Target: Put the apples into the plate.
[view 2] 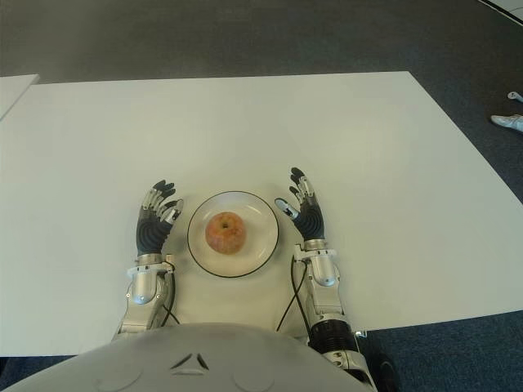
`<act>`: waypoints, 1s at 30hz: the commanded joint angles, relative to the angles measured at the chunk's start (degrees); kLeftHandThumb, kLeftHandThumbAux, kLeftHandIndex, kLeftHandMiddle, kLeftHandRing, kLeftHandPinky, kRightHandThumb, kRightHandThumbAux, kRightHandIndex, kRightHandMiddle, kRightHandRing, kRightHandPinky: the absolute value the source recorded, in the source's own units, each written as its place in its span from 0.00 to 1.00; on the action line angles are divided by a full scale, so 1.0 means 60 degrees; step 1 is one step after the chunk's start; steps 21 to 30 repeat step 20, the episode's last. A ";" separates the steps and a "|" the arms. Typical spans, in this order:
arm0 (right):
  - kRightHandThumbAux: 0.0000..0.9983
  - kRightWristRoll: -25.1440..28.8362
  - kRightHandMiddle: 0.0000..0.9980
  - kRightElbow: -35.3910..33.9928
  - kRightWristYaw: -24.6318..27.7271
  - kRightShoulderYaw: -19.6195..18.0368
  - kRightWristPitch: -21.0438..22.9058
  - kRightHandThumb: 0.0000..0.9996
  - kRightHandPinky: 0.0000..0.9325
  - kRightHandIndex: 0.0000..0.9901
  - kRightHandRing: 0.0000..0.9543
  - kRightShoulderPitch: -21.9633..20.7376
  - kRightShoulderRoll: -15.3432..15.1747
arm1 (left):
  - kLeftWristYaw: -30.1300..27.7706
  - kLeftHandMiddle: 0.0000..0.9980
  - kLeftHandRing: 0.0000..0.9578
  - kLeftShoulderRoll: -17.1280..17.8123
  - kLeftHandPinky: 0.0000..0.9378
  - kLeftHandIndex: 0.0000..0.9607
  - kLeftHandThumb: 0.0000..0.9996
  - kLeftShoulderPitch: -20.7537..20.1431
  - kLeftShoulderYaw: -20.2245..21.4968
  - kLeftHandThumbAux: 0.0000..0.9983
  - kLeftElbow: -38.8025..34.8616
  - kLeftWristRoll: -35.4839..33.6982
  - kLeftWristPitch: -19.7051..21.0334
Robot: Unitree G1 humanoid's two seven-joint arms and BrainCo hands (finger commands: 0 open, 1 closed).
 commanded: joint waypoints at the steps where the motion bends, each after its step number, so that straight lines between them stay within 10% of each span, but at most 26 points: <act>1: 0.52 0.0139 0.01 0.0460 0.0136 0.0032 0.0362 0.12 0.02 0.04 0.00 0.1010 0.0022 | -0.0354 0.23 0.24 0.0057 0.28 0.18 0.09 0.0674 0.0047 0.60 0.0769 -0.0238 0.0458; 30: 0.61 0.0280 0.01 -0.0293 0.0062 -0.0059 0.1218 0.13 0.03 0.03 0.00 0.1450 0.0022 | -0.0589 0.22 0.23 -0.0067 0.26 0.15 0.10 0.1346 -0.0146 0.64 -0.0698 -0.0326 0.1570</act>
